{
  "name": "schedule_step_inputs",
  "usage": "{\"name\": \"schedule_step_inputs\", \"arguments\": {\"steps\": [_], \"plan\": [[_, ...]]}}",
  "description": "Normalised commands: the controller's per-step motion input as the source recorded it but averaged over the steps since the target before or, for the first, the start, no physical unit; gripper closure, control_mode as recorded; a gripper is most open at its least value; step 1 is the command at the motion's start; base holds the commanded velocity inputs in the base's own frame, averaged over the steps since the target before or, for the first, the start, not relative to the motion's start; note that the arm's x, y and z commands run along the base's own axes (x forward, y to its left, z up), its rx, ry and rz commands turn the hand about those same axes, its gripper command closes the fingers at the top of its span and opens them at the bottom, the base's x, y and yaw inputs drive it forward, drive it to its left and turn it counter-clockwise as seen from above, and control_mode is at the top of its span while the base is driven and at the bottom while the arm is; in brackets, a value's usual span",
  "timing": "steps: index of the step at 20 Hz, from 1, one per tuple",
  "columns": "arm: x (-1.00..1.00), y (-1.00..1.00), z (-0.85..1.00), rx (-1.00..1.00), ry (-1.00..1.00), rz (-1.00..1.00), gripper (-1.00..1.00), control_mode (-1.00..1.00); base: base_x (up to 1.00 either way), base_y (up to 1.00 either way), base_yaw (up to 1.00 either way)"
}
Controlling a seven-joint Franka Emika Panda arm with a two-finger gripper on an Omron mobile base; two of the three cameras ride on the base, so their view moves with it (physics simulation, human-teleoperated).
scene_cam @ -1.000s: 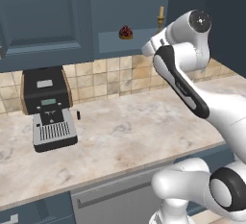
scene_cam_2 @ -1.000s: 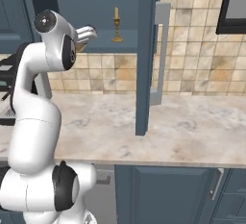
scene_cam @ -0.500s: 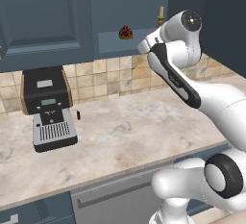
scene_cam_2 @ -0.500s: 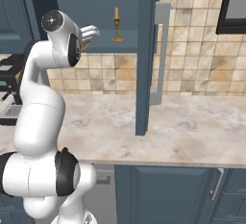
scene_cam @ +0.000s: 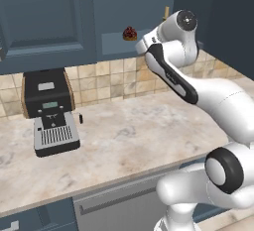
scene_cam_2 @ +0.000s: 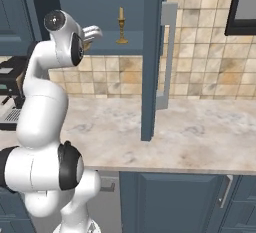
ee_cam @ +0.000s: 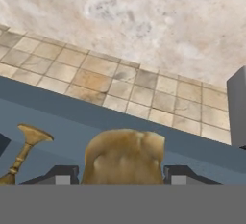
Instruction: Pick the candle and candle from the dining table and place them in the open cabinet. Close the cabinet after placing the objects.
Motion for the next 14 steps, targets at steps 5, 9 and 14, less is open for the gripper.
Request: {"name": "schedule_step_inputs", "arguments": {"steps": [5, 9, 14], "plan": [[0.33, 0.02, -0.28, 0.03, 0.03, 0.00, 1.00, -1.00, 0.00, 0.00, 0.00], [0.29, 0.00, -0.20, 0.03, 0.01, 0.00, 1.00, -1.00, 0.00, 0.00, 0.00], [0.18, 0.00, -0.02, 0.01, 0.00, 0.00, 1.00, -1.00, 0.00, 0.00, 0.00]]}}
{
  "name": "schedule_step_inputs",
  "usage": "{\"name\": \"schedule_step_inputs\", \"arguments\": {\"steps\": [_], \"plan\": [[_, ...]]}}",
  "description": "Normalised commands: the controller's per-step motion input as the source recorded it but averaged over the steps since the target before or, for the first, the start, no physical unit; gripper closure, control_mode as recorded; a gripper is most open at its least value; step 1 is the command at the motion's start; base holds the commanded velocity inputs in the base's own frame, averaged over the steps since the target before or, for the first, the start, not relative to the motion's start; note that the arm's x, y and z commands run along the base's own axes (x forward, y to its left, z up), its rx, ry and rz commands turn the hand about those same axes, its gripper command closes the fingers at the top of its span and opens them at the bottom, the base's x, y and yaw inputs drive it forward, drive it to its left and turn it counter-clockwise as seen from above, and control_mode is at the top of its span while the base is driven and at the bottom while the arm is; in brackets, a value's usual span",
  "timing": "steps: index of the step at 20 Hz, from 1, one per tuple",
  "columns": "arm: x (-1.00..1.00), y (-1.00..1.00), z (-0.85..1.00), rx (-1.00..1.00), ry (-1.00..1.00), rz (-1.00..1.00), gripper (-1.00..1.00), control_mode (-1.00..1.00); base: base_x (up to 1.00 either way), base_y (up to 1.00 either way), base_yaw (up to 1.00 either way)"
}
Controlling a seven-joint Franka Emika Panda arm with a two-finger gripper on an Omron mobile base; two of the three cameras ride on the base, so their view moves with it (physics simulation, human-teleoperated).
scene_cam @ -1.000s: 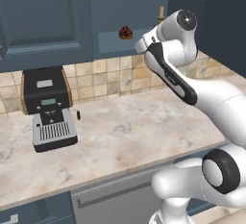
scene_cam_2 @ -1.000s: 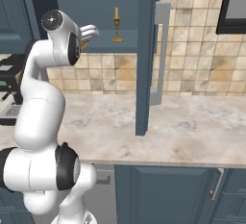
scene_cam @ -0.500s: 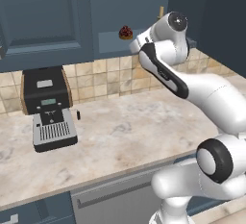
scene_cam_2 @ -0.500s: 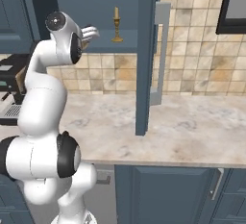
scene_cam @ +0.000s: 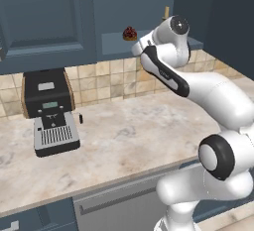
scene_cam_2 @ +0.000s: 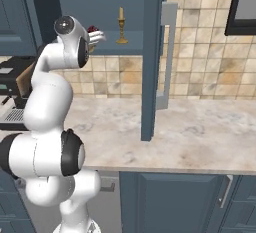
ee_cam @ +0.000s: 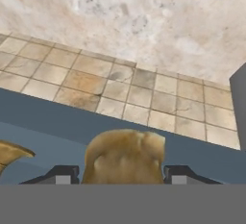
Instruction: Pick the candle and candle from the dining table and place them in the open cabinet. Close the cabinet after placing the objects.
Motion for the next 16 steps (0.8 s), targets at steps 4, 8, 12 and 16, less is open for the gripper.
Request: {"name": "schedule_step_inputs", "arguments": {"steps": [4, 8, 12, 16], "plan": [[0.19, 0.01, 0.00, 0.00, 0.00, 0.00, 1.00, -1.00, 0.00, 0.00, 0.00], [0.21, 0.03, 0.00, 0.00, 0.00, 0.00, 1.00, -1.00, 0.00, 0.00, 0.00], [0.26, 0.01, 0.00, 0.00, 0.03, 0.00, 1.00, -1.00, 0.00, 0.00, 0.00], [0.32, 0.00, 0.00, 0.00, 0.05, 0.00, 1.00, -1.00, 0.00, 0.00, 0.00]]}}
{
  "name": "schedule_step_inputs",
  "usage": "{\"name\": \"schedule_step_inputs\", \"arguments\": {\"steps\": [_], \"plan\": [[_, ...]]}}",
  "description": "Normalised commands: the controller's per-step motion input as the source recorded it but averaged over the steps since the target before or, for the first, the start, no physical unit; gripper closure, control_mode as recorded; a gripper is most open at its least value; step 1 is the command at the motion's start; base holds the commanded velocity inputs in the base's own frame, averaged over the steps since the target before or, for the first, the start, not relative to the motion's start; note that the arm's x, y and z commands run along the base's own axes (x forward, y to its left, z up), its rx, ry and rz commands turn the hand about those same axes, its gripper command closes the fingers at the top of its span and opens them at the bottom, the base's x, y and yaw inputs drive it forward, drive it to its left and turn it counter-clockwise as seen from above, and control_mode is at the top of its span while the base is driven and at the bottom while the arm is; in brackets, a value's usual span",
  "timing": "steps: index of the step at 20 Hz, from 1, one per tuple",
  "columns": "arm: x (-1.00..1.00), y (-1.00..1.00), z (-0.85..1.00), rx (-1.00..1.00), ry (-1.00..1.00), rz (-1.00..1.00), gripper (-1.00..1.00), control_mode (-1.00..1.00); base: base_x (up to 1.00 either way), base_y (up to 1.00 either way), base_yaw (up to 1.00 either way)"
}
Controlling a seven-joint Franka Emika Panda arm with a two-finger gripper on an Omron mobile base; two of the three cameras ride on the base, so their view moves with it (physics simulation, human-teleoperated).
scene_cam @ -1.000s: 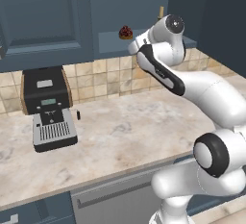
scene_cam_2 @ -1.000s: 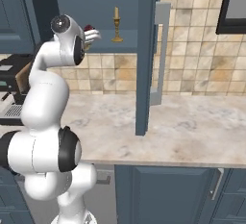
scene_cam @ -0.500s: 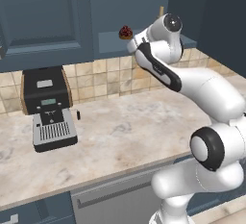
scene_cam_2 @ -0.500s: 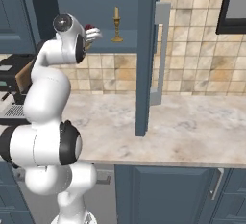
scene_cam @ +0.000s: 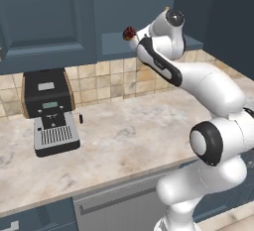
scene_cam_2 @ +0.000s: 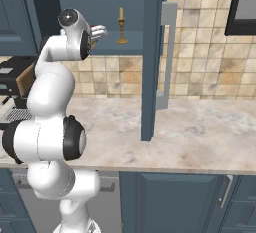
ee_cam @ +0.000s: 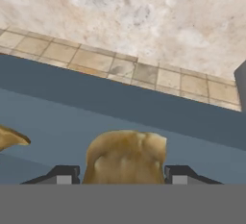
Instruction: Pick the candle and candle from the dining table and place them in the open cabinet. Close the cabinet after placing the objects.
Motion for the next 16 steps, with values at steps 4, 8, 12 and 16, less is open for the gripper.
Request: {"name": "schedule_step_inputs", "arguments": {"steps": [4, 8, 12, 16], "plan": [[0.38, 0.00, -0.06, 0.00, 0.04, 0.01, 1.00, -1.00, 0.00, 0.00, 0.00], [0.42, 0.02, -0.25, 0.00, 0.04, 0.02, 1.00, -1.00, 0.00, 0.00, 0.00], [0.39, 0.04, -0.31, 0.00, 0.03, 0.04, 1.00, -1.00, 0.00, 0.00, 0.00], [0.44, 0.01, -0.31, 0.00, 0.00, 0.04, 1.00, -1.00, 0.00, 0.00, 0.00]]}}
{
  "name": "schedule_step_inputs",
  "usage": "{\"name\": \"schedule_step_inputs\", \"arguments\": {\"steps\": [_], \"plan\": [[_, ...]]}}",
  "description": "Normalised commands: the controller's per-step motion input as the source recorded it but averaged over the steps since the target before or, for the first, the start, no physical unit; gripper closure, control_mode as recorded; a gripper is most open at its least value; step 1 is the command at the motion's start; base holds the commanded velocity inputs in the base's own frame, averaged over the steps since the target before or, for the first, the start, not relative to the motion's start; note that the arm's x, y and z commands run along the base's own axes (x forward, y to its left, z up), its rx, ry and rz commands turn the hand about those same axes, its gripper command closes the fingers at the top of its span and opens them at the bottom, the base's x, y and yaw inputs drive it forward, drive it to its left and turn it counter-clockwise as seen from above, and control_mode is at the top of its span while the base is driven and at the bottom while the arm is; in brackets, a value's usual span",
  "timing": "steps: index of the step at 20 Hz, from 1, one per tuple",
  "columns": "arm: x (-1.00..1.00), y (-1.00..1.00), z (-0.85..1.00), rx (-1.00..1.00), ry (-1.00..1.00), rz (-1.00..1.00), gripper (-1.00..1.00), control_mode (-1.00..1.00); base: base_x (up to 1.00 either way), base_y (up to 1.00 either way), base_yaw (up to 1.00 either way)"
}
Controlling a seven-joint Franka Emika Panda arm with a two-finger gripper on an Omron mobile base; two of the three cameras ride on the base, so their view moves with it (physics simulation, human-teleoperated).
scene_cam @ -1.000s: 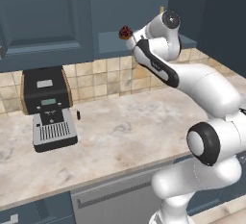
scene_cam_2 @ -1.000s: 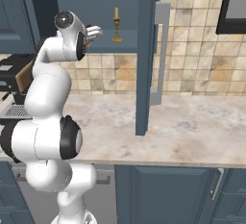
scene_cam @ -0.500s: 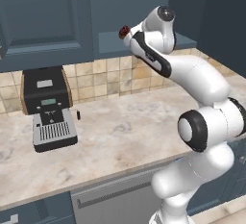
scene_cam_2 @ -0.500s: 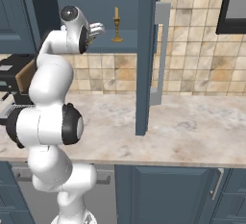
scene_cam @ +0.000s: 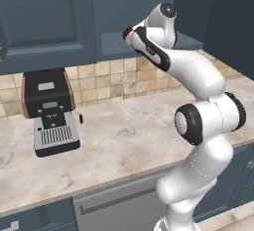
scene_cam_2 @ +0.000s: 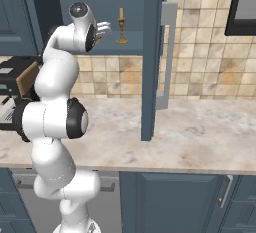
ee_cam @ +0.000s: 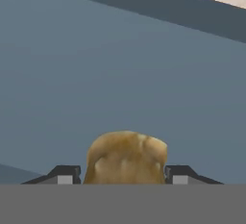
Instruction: Pick the candle and candle from the dining table and place them in the open cabinet. Close the cabinet after placing the objects.
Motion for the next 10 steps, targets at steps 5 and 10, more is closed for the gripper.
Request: {"name": "schedule_step_inputs", "arguments": {"steps": [5, 10], "plan": [[0.46, 0.02, -0.31, 0.00, 0.00, 0.03, 1.00, -1.00, 0.00, 0.00, 0.00], [0.39, 0.04, -0.31, 0.00, 0.00, 0.03, 1.00, -1.00, 0.00, 0.00, 0.00]]}}
